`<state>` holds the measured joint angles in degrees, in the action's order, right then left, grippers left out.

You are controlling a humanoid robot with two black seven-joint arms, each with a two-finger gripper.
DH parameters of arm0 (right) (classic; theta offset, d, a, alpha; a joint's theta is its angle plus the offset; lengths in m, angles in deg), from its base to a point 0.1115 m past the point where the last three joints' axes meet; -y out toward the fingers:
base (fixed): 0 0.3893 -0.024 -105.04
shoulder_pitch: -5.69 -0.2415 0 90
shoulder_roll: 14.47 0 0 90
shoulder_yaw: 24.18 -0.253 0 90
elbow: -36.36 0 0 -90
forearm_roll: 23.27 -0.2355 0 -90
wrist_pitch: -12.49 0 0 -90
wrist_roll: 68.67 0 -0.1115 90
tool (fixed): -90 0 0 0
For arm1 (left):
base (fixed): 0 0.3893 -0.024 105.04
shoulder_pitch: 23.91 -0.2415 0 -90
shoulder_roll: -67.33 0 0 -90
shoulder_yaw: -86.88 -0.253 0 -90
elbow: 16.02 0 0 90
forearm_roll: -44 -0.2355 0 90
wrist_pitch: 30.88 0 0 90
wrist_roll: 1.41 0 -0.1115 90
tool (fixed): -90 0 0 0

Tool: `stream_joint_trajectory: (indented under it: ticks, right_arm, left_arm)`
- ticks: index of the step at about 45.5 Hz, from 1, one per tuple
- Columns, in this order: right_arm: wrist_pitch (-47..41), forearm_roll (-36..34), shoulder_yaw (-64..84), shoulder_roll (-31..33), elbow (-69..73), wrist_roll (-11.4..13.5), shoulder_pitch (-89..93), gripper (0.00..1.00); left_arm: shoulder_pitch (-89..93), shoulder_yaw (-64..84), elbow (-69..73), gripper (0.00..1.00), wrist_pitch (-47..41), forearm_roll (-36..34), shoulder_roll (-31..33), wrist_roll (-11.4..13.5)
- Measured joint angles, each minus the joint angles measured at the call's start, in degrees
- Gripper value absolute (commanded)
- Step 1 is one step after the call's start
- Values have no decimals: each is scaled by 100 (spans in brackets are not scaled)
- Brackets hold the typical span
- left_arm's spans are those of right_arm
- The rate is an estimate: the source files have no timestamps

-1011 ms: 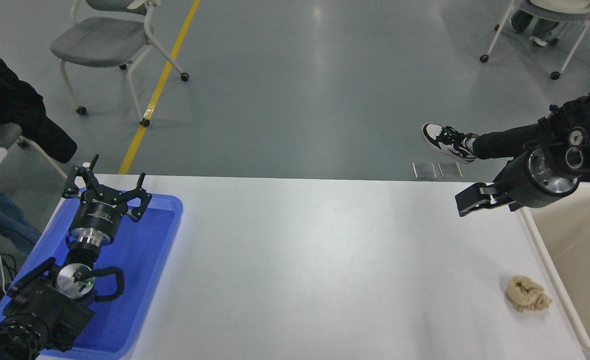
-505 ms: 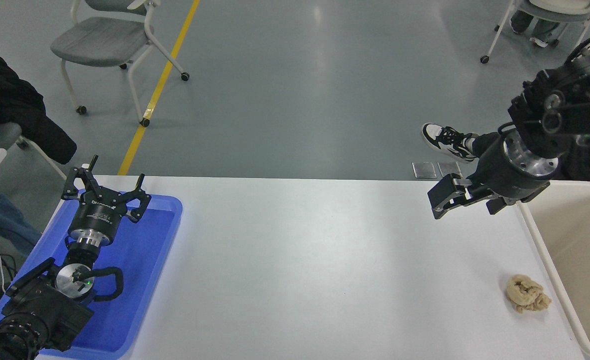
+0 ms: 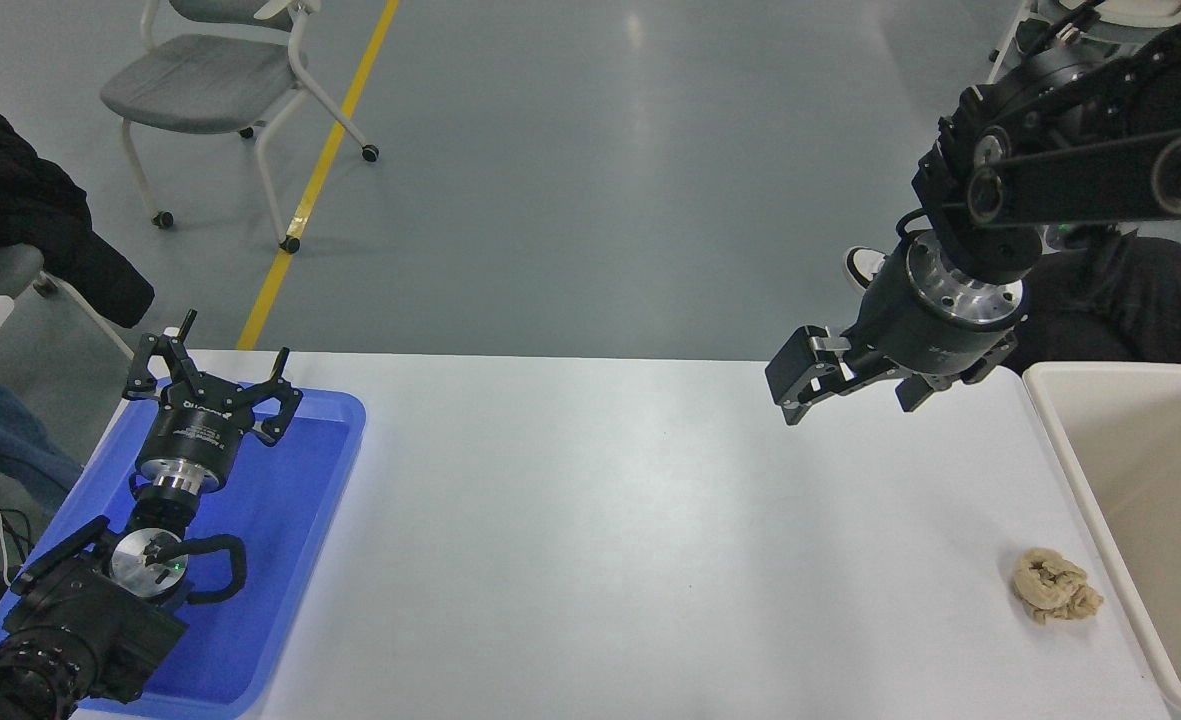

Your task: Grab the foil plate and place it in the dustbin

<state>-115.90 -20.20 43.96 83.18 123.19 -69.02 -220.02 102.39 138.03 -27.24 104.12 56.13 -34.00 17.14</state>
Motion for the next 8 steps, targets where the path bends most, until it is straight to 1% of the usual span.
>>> stream_joint_trajectory:
  ticks: [8]
  right_arm:
    - [-93,-41,27,14,16,0,-150,100]
  left_arm:
    - [0,0,0,100,0,0,0,0]
